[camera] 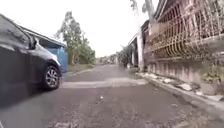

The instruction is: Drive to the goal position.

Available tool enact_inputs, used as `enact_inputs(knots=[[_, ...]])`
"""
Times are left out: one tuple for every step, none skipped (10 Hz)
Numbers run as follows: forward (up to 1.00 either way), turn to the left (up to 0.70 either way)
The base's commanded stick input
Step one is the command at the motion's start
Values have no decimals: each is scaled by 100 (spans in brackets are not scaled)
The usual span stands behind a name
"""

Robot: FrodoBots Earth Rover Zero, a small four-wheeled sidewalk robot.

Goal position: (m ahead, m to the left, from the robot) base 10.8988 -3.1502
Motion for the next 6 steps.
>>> enact_inputs(knots=[[70,0],[70,0],[70,0],[70,0],[70,0],[70,0]])
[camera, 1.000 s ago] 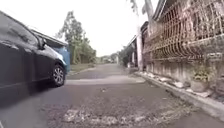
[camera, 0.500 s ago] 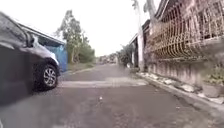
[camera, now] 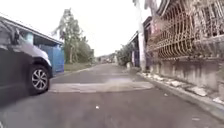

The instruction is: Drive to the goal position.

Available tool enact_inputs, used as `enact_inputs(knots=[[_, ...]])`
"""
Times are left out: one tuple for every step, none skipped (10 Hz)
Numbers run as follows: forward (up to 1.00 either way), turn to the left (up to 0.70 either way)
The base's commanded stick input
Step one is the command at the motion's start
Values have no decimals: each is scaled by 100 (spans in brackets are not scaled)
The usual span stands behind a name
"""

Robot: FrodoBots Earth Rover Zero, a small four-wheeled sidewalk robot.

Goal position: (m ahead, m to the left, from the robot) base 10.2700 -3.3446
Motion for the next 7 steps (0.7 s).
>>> enact_inputs(knots=[[70,0],[70,0],[70,0],[70,0],[70,0],[70,0],[70,0]])
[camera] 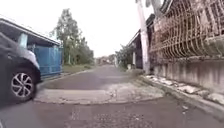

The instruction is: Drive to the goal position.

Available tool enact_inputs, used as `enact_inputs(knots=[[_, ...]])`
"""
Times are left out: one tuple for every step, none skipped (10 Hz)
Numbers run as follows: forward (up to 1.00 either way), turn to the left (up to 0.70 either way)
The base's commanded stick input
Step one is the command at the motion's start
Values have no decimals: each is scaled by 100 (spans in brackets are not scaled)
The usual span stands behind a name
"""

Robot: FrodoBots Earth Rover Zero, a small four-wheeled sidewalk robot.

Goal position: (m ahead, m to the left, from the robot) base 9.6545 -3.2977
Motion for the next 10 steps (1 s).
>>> enact_inputs(knots=[[70,0],[70,0],[70,0],[70,0],[70,0],[70,0],[70,0],[70,0],[70,0],[70,0]])
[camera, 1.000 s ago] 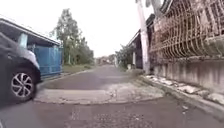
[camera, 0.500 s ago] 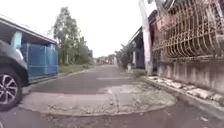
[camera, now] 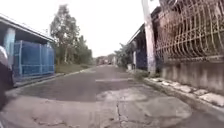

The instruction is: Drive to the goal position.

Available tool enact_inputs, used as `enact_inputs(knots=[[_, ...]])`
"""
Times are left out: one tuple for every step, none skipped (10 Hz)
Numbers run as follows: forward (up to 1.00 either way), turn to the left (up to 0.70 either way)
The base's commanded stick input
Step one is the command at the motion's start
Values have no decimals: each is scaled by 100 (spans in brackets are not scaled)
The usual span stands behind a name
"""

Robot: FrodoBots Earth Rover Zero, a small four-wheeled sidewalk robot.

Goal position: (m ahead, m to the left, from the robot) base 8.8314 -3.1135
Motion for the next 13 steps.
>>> enact_inputs(knots=[[70,0],[70,0],[70,0],[70,0],[70,0],[70,0],[70,0],[70,0],[70,0],[70,0],[70,0],[70,0],[70,0]])
